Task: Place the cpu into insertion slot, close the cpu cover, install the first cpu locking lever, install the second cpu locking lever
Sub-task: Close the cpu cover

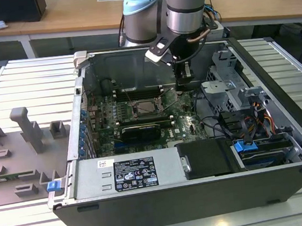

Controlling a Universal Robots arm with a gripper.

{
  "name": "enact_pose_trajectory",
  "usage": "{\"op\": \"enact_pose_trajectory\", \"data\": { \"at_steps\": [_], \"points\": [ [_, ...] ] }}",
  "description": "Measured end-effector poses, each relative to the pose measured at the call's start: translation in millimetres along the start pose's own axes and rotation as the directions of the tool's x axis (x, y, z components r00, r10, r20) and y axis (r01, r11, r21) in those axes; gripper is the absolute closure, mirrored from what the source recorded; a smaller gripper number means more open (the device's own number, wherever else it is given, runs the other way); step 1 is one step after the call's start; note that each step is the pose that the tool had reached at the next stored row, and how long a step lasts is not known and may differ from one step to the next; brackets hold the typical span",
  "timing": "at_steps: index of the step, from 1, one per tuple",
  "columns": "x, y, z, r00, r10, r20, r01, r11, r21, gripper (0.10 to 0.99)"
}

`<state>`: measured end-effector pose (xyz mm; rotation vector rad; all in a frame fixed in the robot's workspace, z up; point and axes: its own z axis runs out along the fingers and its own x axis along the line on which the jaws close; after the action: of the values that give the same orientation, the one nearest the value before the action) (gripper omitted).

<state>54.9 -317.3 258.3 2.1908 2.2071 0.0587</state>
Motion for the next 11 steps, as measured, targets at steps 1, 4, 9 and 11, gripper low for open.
{"op": "enact_pose_trajectory", "data": {
  "at_steps": [1,4,9,11],
  "points": [
    [0.0,0.8,0.8,1.0000,0.000,-0.0001,0.000,1.0000,0.000,0.980],
    [-0.1,3.0,3.7,1.0000,0.000,0.0000,0.000,1.0000,0.000,0.980],
    [-0.1,8.3,8.1,1.0000,0.000,0.0000,0.000,1.0000,0.000,0.980],
    [-0.1,8.5,11.4,1.0000,0.000,-0.0001,0.000,1.0000,0.000,0.980]
  ]
}}
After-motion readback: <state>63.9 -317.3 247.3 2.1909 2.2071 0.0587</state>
